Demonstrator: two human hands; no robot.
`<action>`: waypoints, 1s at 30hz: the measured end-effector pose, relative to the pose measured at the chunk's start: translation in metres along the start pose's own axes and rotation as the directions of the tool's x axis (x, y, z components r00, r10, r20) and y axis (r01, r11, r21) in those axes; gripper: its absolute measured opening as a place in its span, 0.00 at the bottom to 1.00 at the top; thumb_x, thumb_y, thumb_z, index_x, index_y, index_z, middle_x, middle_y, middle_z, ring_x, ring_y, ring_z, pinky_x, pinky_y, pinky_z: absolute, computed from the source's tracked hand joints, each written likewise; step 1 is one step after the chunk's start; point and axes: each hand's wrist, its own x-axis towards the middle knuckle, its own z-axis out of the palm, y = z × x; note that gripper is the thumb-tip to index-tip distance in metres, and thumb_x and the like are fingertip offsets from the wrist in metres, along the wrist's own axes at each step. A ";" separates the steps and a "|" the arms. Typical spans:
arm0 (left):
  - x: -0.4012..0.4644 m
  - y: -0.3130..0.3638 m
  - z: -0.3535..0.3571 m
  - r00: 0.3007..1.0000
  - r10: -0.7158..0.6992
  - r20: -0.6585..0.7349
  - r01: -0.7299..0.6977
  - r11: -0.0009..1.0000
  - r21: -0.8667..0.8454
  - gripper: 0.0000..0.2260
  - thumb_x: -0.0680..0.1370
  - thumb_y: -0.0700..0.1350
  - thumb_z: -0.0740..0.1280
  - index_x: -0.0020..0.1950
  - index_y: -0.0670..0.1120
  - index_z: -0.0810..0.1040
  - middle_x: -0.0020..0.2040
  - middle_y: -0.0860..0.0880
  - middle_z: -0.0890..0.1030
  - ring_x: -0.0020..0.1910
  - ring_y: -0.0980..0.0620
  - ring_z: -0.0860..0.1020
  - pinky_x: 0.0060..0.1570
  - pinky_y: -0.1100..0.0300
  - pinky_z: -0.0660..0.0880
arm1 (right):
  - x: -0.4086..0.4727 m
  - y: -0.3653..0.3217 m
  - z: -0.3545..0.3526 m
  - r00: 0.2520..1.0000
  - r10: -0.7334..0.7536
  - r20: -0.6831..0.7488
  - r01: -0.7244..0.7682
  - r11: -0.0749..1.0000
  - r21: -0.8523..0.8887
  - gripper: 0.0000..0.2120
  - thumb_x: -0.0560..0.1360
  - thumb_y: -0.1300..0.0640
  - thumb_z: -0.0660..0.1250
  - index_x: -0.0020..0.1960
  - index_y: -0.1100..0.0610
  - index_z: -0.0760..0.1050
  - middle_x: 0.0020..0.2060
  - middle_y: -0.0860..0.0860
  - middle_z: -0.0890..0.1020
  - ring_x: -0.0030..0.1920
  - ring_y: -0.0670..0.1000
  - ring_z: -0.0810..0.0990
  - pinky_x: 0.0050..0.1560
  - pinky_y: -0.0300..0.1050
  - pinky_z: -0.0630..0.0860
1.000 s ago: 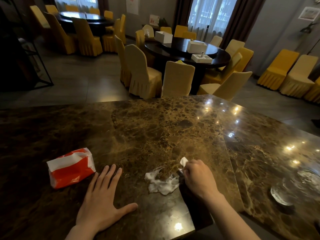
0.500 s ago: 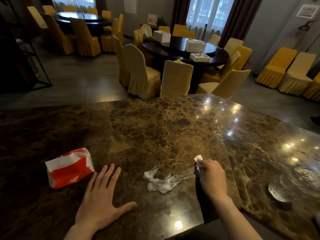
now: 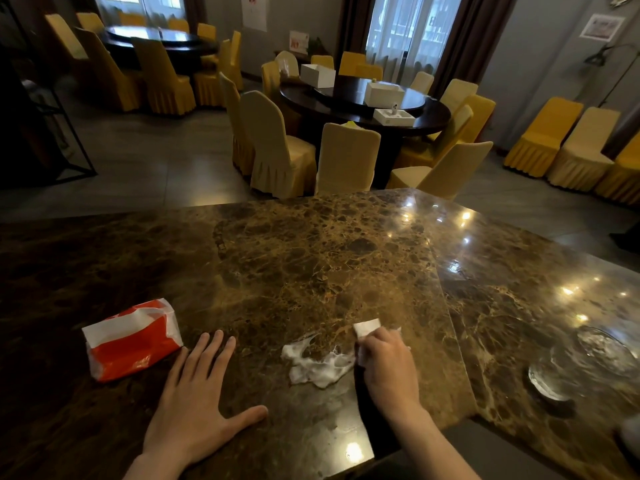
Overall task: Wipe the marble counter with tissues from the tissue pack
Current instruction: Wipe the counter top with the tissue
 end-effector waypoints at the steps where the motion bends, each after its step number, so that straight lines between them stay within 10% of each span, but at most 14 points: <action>1: 0.001 0.001 0.000 1.000 0.001 -0.003 -0.001 1.000 0.001 0.56 0.64 0.87 0.51 0.83 0.56 0.45 0.84 0.55 0.44 0.81 0.56 0.37 0.78 0.52 0.34 | -0.001 -0.003 -0.001 0.998 -0.060 0.034 0.059 0.998 0.013 0.11 0.69 0.69 0.73 0.42 0.54 0.84 0.41 0.46 0.80 0.43 0.50 0.74 0.37 0.47 0.73; 9: 0.000 0.000 -0.001 1.000 -0.005 0.007 0.005 1.000 0.011 0.56 0.64 0.87 0.50 0.83 0.56 0.44 0.84 0.55 0.43 0.81 0.56 0.36 0.78 0.52 0.34 | 0.020 0.069 -0.020 0.988 0.111 -0.103 -0.123 0.985 -0.118 0.20 0.66 0.74 0.72 0.55 0.60 0.84 0.46 0.53 0.82 0.45 0.56 0.76 0.42 0.49 0.75; 22: 0.001 0.000 0.000 1.000 -0.003 0.017 0.003 1.000 0.019 0.56 0.64 0.87 0.51 0.83 0.55 0.45 0.84 0.54 0.44 0.81 0.55 0.38 0.78 0.54 0.32 | -0.013 -0.006 0.001 0.989 -0.148 0.024 0.146 0.986 0.082 0.11 0.72 0.66 0.73 0.46 0.51 0.85 0.41 0.44 0.82 0.43 0.47 0.73 0.38 0.45 0.75; 30: 0.002 0.000 -0.001 1.000 -0.004 0.009 0.004 1.000 -0.004 0.56 0.64 0.87 0.51 0.83 0.56 0.44 0.83 0.55 0.42 0.81 0.55 0.36 0.76 0.55 0.30 | -0.002 0.026 -0.012 0.982 0.145 -0.121 -0.159 0.981 -0.114 0.14 0.68 0.72 0.74 0.48 0.57 0.85 0.43 0.50 0.82 0.45 0.51 0.75 0.39 0.43 0.73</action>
